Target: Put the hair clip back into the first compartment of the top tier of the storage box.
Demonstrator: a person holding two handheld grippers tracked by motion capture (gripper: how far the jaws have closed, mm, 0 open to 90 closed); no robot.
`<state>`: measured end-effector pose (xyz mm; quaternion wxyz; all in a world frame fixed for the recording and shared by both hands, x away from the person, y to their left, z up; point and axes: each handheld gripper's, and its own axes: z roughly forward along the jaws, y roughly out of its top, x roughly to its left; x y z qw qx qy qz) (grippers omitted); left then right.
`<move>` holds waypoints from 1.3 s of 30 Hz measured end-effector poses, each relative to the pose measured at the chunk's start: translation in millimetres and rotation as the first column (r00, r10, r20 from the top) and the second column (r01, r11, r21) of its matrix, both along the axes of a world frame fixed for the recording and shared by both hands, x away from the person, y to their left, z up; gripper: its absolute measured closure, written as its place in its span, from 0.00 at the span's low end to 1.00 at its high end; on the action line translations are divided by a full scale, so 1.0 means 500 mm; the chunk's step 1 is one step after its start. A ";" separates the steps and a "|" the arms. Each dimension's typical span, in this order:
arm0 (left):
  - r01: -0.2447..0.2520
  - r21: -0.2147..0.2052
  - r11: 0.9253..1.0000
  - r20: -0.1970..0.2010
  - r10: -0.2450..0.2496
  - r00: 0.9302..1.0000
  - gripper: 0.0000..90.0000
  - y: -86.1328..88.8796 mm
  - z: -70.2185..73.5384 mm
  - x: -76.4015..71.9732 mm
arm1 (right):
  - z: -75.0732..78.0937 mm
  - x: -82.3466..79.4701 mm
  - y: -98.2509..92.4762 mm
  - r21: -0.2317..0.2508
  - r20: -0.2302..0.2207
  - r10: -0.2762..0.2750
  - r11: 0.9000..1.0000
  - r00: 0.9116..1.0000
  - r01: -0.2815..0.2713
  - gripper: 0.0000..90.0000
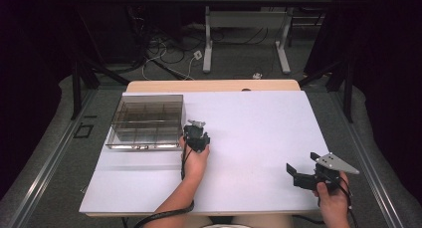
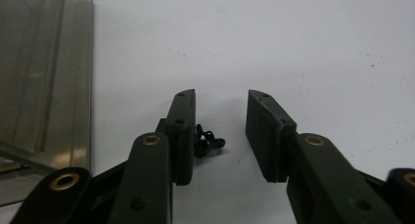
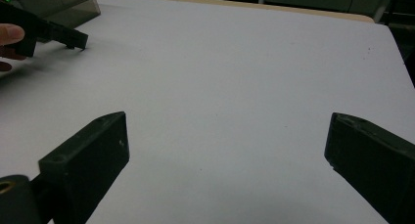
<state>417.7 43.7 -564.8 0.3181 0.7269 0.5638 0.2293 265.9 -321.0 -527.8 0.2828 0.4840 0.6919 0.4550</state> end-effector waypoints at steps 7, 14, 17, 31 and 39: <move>0.005 -0.007 1.000 -0.005 -0.005 1.000 0.83 0.005 0.001 0.001 | 0.000 0.001 -0.001 -0.002 0.001 0.004 1.000 1.000 -0.004 0.05; 0.002 -0.008 1.000 -0.003 -0.002 1.000 0.86 0.005 0.000 0.001 | -0.001 0.001 0.000 0.001 0.007 0.008 1.000 1.000 -0.008 0.05; 0.003 -0.008 1.000 -0.001 -0.003 1.000 0.86 0.006 0.000 0.002 | -0.001 0.001 -0.001 0.004 0.007 0.007 1.000 1.000 -0.007 0.05; 0.011 -0.008 1.000 0.005 -0.011 1.000 0.92 0.004 0.005 0.002 | 0.001 0.000 -0.004 -0.003 0.005 0.004 1.000 1.000 -0.004 0.05; 0.016 -0.008 1.000 0.004 -0.016 1.000 0.92 0.004 0.003 0.002 | 0.000 0.000 -0.004 -0.003 0.006 0.005 1.000 1.000 -0.005 0.05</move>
